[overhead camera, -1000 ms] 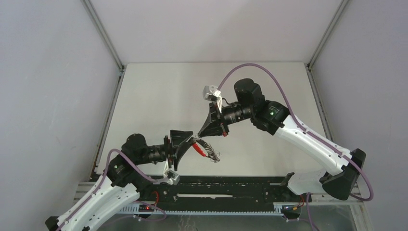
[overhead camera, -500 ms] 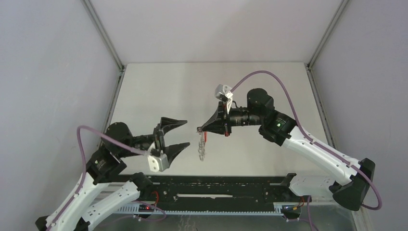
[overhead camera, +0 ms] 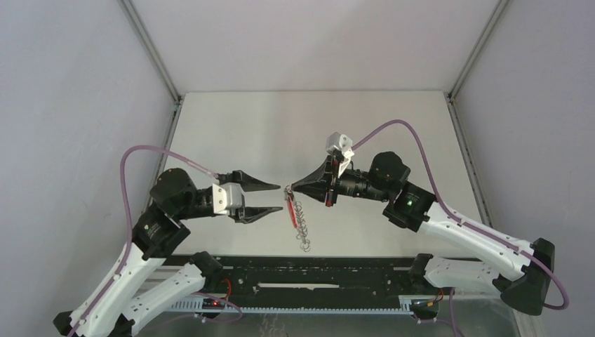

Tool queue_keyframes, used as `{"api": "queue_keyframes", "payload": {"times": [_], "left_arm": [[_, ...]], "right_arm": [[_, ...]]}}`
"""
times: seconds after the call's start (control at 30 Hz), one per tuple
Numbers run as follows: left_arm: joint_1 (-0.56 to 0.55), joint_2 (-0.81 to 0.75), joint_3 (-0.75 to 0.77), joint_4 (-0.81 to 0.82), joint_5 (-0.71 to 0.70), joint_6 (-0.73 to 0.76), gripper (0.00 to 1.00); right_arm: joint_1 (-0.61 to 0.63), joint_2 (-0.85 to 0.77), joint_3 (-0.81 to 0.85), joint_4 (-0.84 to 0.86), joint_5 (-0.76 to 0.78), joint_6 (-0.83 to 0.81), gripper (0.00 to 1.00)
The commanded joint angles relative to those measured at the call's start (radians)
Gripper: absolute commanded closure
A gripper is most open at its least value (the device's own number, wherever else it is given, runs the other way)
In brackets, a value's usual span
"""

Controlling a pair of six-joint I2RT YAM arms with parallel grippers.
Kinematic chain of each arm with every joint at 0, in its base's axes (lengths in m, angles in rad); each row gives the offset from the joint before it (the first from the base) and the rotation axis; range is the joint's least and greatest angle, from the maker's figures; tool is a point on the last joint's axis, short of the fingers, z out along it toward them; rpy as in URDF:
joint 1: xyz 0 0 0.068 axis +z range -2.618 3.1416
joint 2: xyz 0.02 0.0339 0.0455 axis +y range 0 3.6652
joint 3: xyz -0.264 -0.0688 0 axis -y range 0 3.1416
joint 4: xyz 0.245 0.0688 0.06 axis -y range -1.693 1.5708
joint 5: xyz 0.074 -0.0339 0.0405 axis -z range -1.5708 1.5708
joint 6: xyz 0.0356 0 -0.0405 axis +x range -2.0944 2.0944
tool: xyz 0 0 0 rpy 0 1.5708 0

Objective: Put the keys on the keyring
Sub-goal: Adjust the key on the keyring.

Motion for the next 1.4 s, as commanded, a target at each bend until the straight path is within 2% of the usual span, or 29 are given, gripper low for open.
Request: {"api": "queue_keyframes", "payload": {"times": [0.0,0.33,0.83,0.97,1.1,1.27,1.37], "left_arm": [[0.022,0.014,-0.021,0.08,0.039,-0.127,0.48],[0.033,0.054,-0.021,0.051,0.059,-0.093,0.49],[0.04,0.062,-0.012,0.055,-0.034,-0.084,0.61],[0.049,0.039,-0.008,0.06,-0.002,-0.07,0.63],[0.056,0.006,-0.018,0.107,-0.013,-0.076,0.69],[0.062,-0.002,-0.037,0.123,-0.01,-0.118,0.67],[0.065,0.028,-0.026,0.096,0.053,-0.15,0.64]], "right_arm": [[0.016,-0.035,0.001,0.11,0.046,-0.004,1.0],[0.025,-0.034,-0.018,0.161,-0.002,0.005,1.0],[0.029,-0.029,-0.013,0.161,-0.047,-0.012,1.0],[0.028,-0.033,-0.012,0.141,-0.037,-0.02,1.0],[0.028,-0.035,-0.012,0.143,-0.041,-0.02,1.0],[0.029,-0.032,-0.012,0.158,-0.061,-0.013,1.0],[0.029,-0.03,-0.012,0.163,-0.076,-0.01,1.0]]}}
